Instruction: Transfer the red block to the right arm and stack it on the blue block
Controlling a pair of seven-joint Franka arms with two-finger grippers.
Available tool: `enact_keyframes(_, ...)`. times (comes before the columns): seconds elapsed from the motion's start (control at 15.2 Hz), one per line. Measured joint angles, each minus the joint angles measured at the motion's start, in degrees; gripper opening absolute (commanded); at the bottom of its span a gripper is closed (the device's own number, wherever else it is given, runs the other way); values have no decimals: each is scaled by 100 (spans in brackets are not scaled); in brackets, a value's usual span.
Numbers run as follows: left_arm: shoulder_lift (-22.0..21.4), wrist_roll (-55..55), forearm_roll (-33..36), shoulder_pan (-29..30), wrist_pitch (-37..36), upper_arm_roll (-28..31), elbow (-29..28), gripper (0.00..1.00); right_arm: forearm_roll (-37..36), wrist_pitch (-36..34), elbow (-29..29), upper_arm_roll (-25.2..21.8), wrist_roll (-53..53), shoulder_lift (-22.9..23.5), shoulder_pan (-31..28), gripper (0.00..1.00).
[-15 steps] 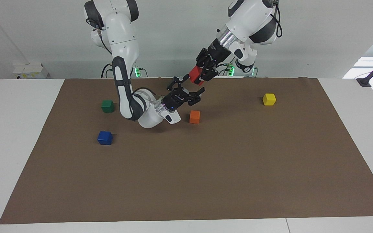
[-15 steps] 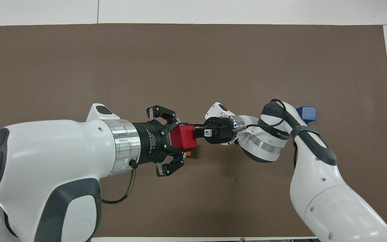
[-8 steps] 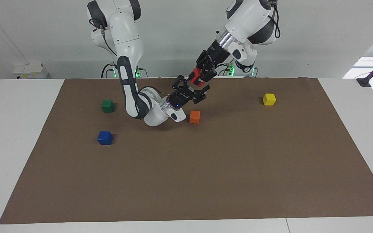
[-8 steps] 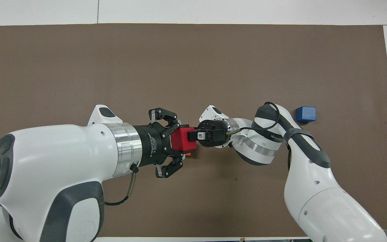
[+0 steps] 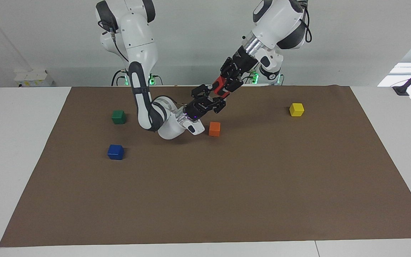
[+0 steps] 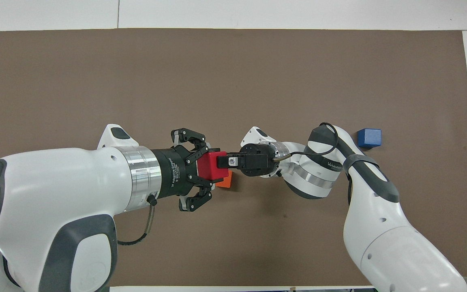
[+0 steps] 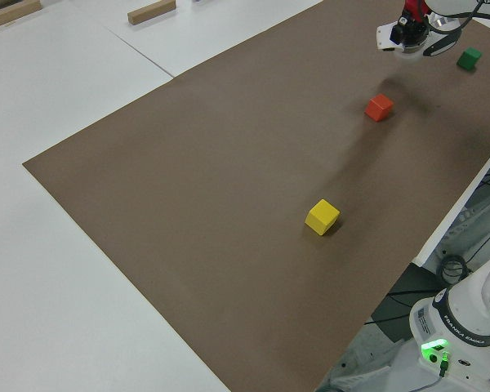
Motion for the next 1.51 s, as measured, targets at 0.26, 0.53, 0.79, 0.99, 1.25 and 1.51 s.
enact_keyframes(0.26,-8,4,0,-1,14,-3,6,100,-1,43,18,2,0,-4,11,0)
enact_keyframes(0.53,-22,596,0,220,7,-4,34,100,11,222,71,21,0,-4,74,0)
enact_keyframes(0.79,-32,2028,62,1070,-425,13,33,100,46,308,128,15,0,-9,66,0)
enact_keyframes(0.99,-30,3601,490,1952,-803,49,31,100,46,320,128,9,89,-47,60,0)
enact_keyframes(1.25,53,6238,1261,3058,-964,73,15,100,-422,1109,149,-13,508,-429,-153,0)
enact_keyframes(1.51,593,7317,2717,3313,-1314,48,556,100,-1382,1964,160,-39,1333,-1140,-658,0)
